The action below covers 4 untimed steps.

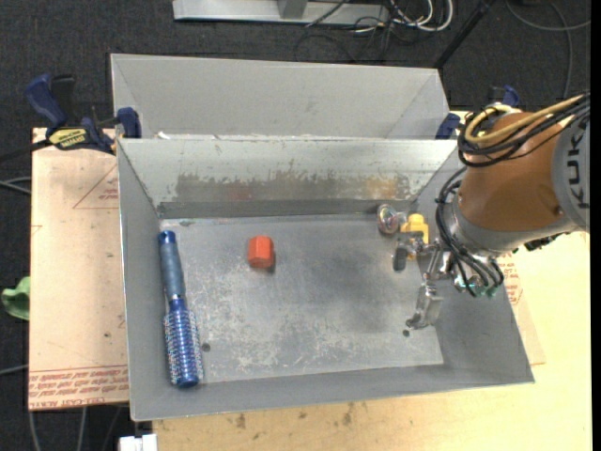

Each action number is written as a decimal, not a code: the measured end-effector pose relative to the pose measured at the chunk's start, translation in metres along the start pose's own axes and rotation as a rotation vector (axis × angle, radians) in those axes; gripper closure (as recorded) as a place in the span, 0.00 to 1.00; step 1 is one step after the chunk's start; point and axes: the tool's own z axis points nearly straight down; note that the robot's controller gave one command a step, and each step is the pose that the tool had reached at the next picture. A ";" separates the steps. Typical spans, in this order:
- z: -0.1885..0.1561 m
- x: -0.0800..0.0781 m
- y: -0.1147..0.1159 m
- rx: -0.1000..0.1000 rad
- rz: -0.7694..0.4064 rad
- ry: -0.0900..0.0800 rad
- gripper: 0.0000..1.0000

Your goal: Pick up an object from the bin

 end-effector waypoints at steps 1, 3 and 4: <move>0.019 -0.079 -0.027 0.003 -0.032 -0.013 0.00; 0.070 -0.116 -0.058 0.001 -0.217 -0.010 1.00; -0.065 -0.109 -0.064 0.006 -0.260 -0.019 1.00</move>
Offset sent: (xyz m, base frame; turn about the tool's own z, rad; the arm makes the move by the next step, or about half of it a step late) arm 0.0756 -0.0267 -0.0184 -0.0349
